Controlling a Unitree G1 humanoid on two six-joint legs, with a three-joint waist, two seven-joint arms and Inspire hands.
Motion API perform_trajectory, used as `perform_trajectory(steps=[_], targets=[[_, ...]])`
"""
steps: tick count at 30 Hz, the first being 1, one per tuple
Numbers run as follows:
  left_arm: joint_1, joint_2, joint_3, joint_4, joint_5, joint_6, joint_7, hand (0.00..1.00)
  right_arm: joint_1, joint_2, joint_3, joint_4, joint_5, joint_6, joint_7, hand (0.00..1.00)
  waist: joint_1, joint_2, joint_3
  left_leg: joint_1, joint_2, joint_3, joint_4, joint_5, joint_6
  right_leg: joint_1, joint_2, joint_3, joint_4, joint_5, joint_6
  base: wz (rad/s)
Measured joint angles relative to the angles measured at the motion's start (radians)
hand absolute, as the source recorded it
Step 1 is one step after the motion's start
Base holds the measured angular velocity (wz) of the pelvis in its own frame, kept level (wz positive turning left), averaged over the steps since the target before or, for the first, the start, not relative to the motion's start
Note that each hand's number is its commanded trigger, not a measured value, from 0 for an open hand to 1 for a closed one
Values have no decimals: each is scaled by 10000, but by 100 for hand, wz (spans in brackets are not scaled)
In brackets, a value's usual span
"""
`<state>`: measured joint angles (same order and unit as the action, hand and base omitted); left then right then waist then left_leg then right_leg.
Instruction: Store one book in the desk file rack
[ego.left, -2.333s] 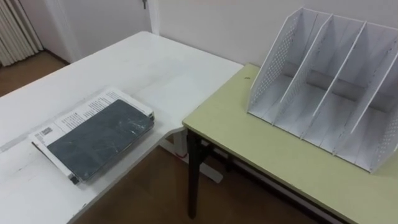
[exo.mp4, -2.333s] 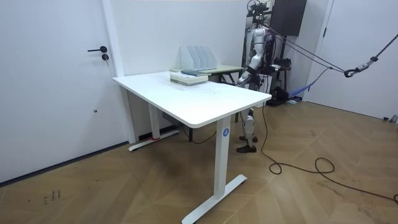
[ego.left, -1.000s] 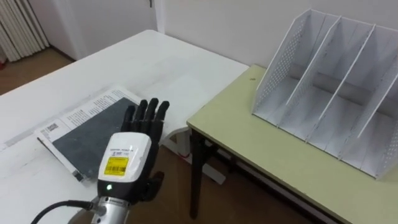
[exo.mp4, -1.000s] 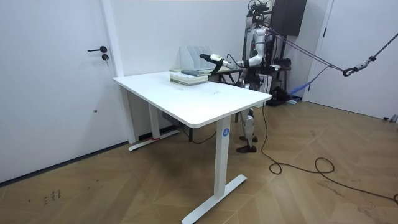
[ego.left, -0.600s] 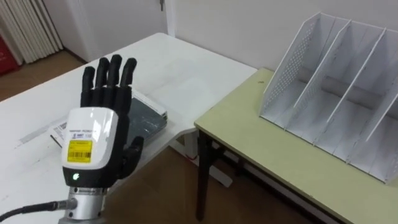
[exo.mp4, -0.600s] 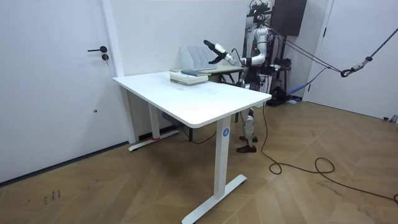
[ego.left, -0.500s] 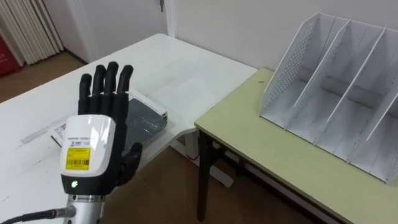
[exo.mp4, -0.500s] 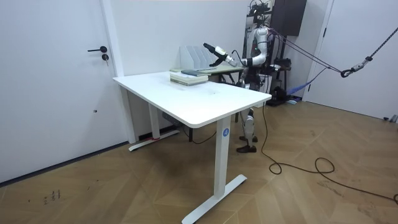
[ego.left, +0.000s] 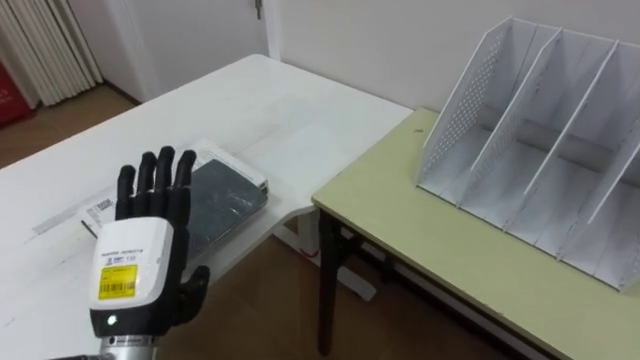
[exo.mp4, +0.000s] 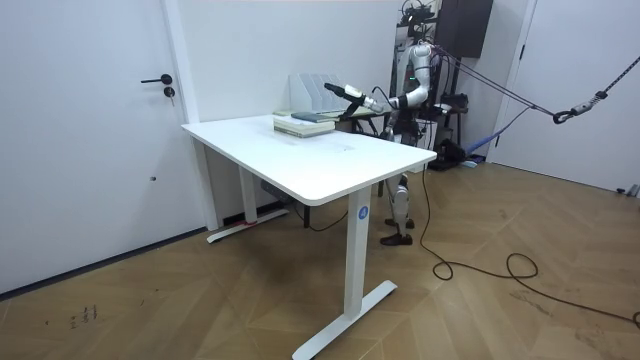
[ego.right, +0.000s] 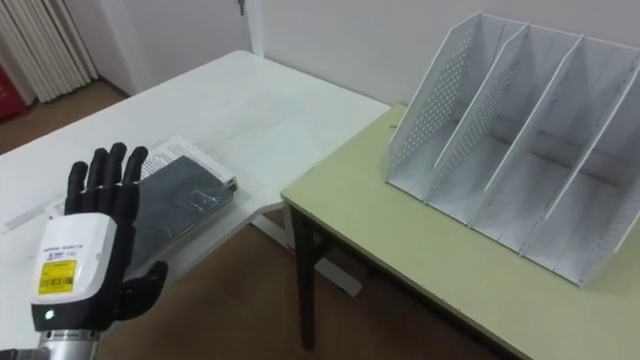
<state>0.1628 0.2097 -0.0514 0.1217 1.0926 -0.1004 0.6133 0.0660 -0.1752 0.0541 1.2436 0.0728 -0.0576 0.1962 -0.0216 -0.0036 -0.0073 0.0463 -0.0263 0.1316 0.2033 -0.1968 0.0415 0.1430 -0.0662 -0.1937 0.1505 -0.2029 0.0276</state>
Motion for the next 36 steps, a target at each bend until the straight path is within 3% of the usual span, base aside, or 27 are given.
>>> perform_trajectory(steps=[5, 19, 24, 29, 36], targets=[[0, -11, 1, 274, 4, 347, -368, 0, -59, 4, 0, -12, -33, 173, 23, 0, -19, -59, -11, -12, -3, -6, 14, 0, 1, 4, -3, -7, 5, 0, 0, 0], [-70, -4, 13, 644, -686, 631, -986, 0, -34, 7, -35, -159, -36, 256, -134, 0, -194, -93, 5, -5, -9, -15, 13, 0, 1, 21, -3, 19, -1, 0, 0, 0], [-184, -3, 10, 739, -823, 883, -1483, 0, 43, -22, -100, -345, 34, 269, -386, 0, -283, 25, 63, -29, 0, 13, 21, 0, 1, -10, -3, 53, 2, 6, -6, 0], [-582, -9, 4, 1084, -815, 1043, -1716, 0, 49, -184, -93, -356, 17, 298, -430, 0, -304, 244, 15, -22, -5, 21, 5, 0, 1, -17, -5, 54, 0, 6, -6, 0], [-864, -13, 6, 1551, -805, 1511, -2310, 0, 40, -256, -100, -350, 15, 401, -532, 0, -336, 315, 19, -14, 2, 34, -13, 0, 0, -28, 0, 67, -2, 5, -6, 0]])
